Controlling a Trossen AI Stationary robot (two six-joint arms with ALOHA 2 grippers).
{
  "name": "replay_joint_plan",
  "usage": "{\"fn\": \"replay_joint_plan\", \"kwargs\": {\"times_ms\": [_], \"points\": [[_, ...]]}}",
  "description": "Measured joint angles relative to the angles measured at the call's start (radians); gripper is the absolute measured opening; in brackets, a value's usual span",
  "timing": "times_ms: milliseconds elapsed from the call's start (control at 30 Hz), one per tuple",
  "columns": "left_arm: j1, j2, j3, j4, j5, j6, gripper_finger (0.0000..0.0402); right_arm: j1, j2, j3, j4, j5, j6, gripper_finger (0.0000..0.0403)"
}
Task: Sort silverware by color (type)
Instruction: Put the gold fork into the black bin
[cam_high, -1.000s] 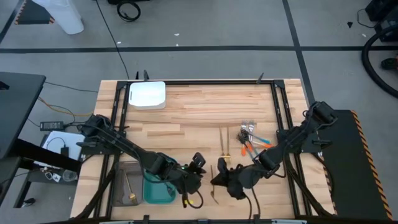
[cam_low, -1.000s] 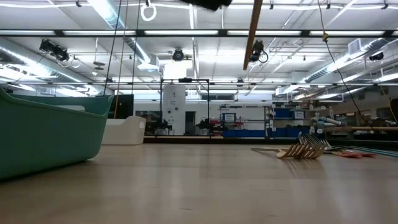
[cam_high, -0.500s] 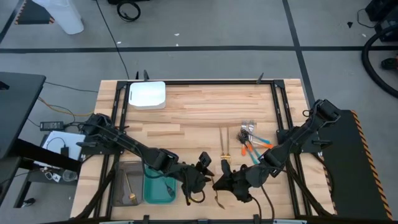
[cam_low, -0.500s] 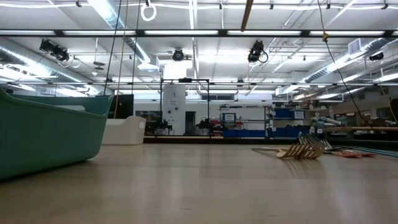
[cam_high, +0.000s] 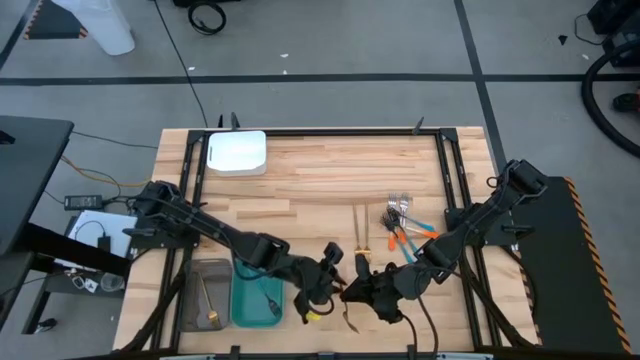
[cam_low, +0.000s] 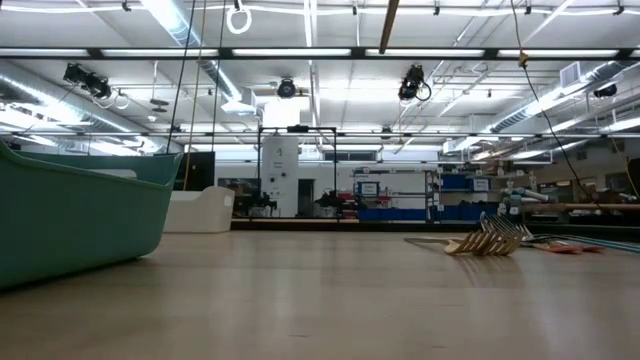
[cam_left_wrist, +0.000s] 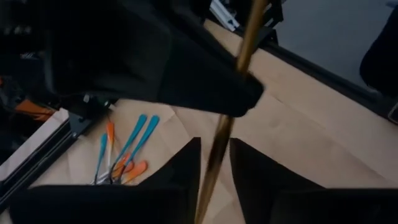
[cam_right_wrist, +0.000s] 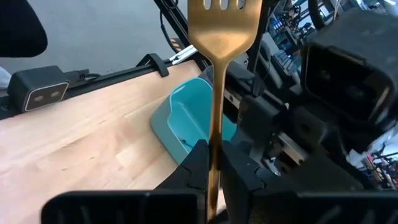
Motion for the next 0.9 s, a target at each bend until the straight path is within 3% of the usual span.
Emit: {"fn": "replay_joint_plan", "kwargs": {"times_ms": [167, 433, 633, 900], "points": [[0.0, 0.0, 0.0, -0.005, 0.021, 0.01, 0.0032, 0.0, 0.0, 0.0, -0.003, 0.002, 0.004, 0.0032], [-0.002, 0.0, 0.0, -0.01, 0.02, 0.027, 0.003, -0.008, 0.001, 0.0, -0.008, 0.015, 0.06, 0.0058], [-0.015, 0.0, 0.0, -0.039, 0.009, 0.088, 0.003, -0.005, 0.001, 0.0, -0.031, 0.026, 0.072, 0.0106], [-0.078, -0.017, 0.0, -0.247, -0.141, 0.196, 0.003, 0.009, -0.005, 0.0, -0.087, 0.1, 0.075, 0.0167]]}}
